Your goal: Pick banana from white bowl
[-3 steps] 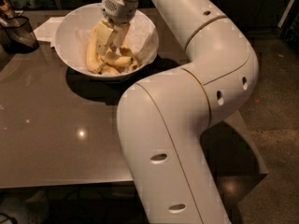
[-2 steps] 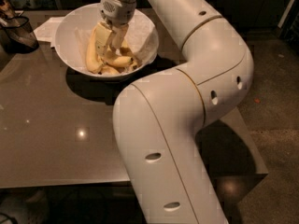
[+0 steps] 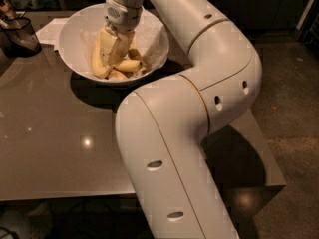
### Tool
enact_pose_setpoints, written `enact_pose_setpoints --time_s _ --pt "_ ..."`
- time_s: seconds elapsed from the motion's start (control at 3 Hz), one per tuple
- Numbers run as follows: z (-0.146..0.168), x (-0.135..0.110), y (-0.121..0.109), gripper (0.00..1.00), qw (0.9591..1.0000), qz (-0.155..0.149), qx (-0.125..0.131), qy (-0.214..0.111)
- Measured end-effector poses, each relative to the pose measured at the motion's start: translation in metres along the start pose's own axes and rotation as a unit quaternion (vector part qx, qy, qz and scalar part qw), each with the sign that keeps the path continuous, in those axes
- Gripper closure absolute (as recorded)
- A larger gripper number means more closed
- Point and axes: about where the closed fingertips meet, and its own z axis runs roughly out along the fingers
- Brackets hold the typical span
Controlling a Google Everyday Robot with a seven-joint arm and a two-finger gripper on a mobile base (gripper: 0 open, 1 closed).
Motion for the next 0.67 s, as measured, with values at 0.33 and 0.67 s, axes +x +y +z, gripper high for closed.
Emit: enact_pose_setpoints --time_s 0.33,0.67 --pt "0.0063 0.0008 -0.0014 0.45 1.0000 0.002 -0.006 0.004" --pt "0.0108 0.0025 -0.0037 0.42 0.9999 0.004 -0.009 0.007"
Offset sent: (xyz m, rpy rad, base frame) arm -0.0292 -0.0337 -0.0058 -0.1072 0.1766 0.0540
